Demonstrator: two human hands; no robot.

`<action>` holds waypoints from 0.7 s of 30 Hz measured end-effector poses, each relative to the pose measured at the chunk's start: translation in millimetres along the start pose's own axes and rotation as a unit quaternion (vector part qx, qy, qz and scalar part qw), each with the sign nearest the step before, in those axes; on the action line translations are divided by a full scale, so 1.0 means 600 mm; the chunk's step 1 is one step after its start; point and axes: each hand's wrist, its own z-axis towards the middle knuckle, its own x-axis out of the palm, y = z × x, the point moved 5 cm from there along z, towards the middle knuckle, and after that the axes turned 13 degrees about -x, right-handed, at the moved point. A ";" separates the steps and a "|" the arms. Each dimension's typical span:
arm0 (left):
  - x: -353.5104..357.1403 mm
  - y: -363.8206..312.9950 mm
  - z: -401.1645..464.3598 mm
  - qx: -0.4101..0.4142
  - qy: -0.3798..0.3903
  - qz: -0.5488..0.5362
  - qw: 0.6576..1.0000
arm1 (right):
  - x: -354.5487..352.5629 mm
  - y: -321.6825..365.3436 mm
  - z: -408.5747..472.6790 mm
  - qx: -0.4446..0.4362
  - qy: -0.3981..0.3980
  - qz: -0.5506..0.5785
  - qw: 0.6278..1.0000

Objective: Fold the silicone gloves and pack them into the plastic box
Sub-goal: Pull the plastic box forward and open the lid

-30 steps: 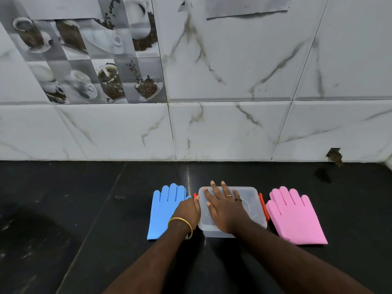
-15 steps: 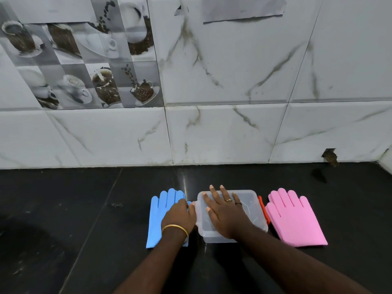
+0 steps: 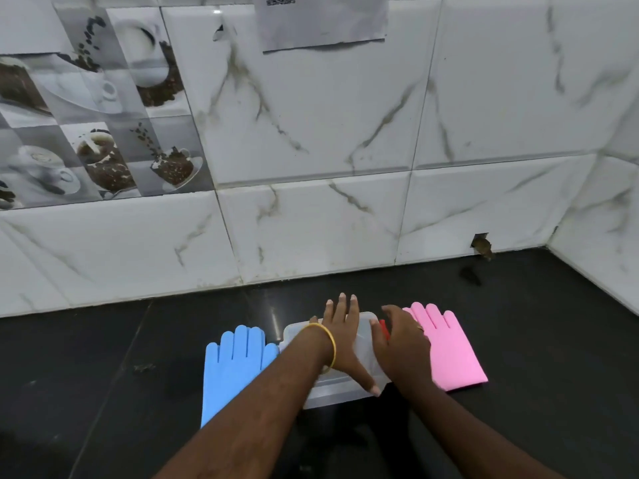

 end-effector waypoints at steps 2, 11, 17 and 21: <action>0.003 -0.017 0.016 -0.026 0.014 0.022 0.999 | 0.008 -0.031 -0.006 0.088 0.079 0.001 0.993; 0.035 -0.023 0.039 -0.054 -0.016 0.094 0.994 | 0.030 -0.041 -0.001 -0.002 0.181 -0.088 0.979; 0.039 -0.022 0.043 -0.052 -0.022 0.089 0.994 | 0.036 -0.038 0.000 -0.094 0.235 -0.170 0.952; 0.040 -0.021 0.044 -0.051 -0.029 0.090 0.994 | 0.031 -0.043 0.000 -0.079 0.229 -0.156 0.958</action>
